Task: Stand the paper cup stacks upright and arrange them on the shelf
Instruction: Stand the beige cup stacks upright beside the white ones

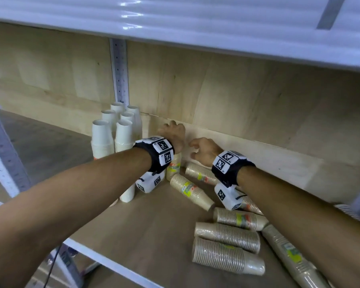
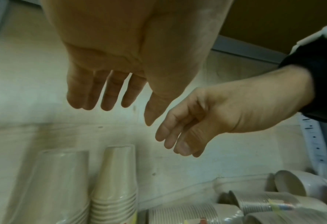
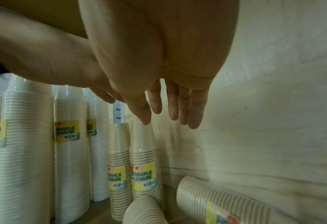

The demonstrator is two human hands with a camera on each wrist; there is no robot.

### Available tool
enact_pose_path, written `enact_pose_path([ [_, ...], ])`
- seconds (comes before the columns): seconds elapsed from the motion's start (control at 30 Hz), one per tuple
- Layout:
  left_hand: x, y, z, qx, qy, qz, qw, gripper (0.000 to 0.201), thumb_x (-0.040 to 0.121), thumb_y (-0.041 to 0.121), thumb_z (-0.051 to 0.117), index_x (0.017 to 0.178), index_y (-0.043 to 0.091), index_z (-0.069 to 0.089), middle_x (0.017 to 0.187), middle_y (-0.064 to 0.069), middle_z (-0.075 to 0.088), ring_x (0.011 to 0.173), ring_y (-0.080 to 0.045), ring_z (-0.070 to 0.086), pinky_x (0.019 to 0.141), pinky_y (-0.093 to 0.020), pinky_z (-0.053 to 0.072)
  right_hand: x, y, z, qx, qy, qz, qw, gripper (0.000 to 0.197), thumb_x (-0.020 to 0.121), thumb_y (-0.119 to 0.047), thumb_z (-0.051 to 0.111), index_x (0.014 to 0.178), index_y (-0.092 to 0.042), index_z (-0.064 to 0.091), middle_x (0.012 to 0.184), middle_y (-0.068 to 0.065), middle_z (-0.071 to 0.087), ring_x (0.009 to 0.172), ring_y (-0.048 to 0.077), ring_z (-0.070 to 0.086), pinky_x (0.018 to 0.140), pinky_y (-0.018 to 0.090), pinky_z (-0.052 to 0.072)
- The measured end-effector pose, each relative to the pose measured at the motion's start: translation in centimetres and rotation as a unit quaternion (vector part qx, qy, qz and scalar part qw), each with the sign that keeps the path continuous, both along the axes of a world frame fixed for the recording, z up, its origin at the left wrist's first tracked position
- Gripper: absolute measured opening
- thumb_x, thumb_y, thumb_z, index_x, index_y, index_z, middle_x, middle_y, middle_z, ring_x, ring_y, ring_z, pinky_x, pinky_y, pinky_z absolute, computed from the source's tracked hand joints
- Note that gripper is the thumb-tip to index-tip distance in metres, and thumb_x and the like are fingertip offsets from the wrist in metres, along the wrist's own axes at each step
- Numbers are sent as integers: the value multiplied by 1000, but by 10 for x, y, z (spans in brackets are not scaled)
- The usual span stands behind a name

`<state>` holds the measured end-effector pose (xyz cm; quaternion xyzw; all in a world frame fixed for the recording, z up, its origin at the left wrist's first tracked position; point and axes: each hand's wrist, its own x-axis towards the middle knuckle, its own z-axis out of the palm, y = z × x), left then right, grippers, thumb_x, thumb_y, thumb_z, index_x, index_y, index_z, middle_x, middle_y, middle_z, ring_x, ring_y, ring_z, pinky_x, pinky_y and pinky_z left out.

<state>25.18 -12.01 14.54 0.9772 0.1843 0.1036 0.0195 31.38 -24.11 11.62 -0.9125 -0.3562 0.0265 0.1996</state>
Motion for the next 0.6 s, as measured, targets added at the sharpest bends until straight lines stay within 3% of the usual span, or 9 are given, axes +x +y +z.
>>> enact_pose_path([
  [0.13,2,-10,-3,-45,11,-128,991,43,91,20,57,133,12,52,133,-10,51,120,-29,53,96,-41,48,1,-28,0,-28,3,-34,999,39,85,-22,69,123,-18,64,123,4,62,110,21,60,89,26,45],
  [0.27,1,-25,-23,-72,68,-216,971,56,89,32,65,141,21,47,142,-3,47,127,-22,48,102,-31,42,-3,-63,-5,-69,38,-72,994,41,82,-24,74,122,-21,64,117,1,61,102,19,60,80,26,45],
  [0.4,0,-37,-48,-69,129,-251,957,57,87,34,69,139,23,50,139,-2,48,124,-23,48,93,-26,38,-11,-100,-17,-113,73,-90,987,39,77,-20,77,115,-20,68,112,2,64,100,21,61,80,28,47],
  [0.6,-3,-49,-77,-82,173,-267,945,56,85,26,72,137,23,52,140,1,47,126,-21,47,100,-27,41,-22,-148,-41,-151,91,-127,976,47,77,-20,78,122,-21,65,123,-1,63,101,18,62,83,30,51],
])
